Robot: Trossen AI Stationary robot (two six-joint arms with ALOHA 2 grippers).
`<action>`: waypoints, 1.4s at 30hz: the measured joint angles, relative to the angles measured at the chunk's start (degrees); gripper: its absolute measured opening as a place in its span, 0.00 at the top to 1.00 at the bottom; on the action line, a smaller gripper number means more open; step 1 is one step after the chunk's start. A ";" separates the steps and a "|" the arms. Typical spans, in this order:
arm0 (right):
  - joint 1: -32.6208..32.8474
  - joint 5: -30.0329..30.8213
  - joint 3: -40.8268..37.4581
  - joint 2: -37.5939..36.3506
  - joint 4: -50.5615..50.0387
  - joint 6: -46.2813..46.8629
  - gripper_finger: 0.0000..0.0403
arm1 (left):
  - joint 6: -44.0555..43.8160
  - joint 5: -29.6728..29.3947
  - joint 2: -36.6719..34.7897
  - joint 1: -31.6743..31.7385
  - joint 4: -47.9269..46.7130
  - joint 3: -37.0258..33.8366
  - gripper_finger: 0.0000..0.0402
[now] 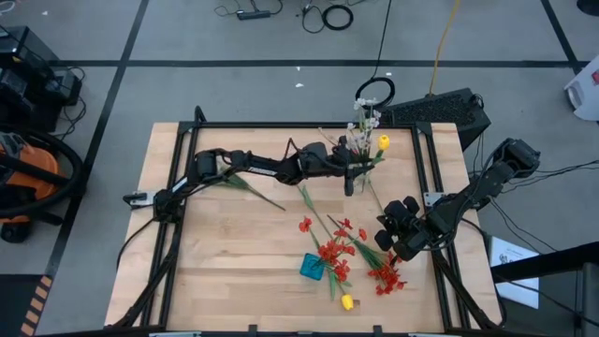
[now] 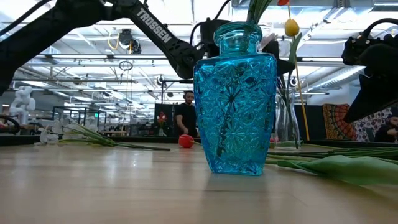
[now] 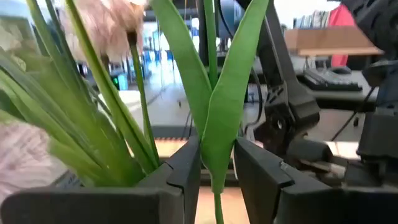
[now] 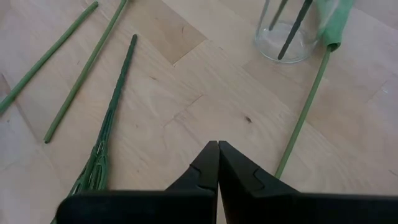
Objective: Sort flowers into vase by color
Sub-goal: Put the top yellow flower into the transparent vase, then put the right red flower into the blue vase
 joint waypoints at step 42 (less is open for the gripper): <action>0.00 0.24 0.00 -0.02 4.80 1.60 1.00 | -1.91 -11.07 -27.23 -4.02 -75.13 -8.94 0.74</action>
